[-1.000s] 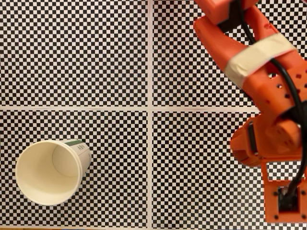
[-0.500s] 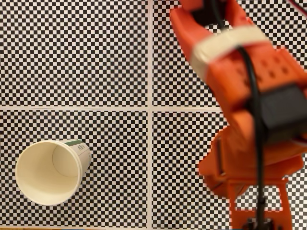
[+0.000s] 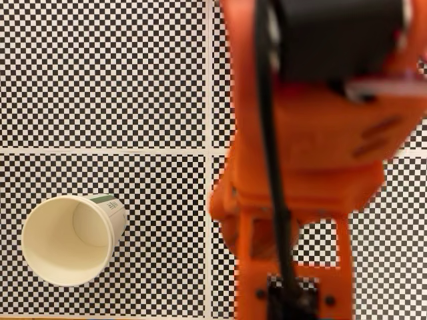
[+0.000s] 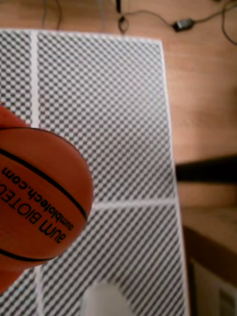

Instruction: Grasp basketball and place into cup.

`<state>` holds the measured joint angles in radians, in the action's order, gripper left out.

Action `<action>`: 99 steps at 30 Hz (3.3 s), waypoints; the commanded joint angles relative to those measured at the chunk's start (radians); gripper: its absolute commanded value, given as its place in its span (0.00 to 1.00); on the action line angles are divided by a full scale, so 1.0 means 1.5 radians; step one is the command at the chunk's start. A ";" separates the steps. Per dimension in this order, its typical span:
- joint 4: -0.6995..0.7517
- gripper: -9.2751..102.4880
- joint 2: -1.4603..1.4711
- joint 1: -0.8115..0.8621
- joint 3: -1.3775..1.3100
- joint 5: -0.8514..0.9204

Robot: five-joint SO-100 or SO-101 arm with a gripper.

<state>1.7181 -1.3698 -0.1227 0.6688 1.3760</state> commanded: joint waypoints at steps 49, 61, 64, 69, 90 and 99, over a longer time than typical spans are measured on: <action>0.002 0.25 0.265 0.286 -0.388 0.130; -0.007 0.26 0.377 0.309 -0.528 0.129; -0.008 0.25 0.376 0.312 -0.530 0.133; -0.009 0.25 0.374 0.310 -0.542 0.130; -0.104 0.22 0.343 0.311 -0.549 0.122; -0.135 0.21 0.334 0.345 -0.554 0.140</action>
<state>1.5340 -0.7931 0.3866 0.0537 1.5723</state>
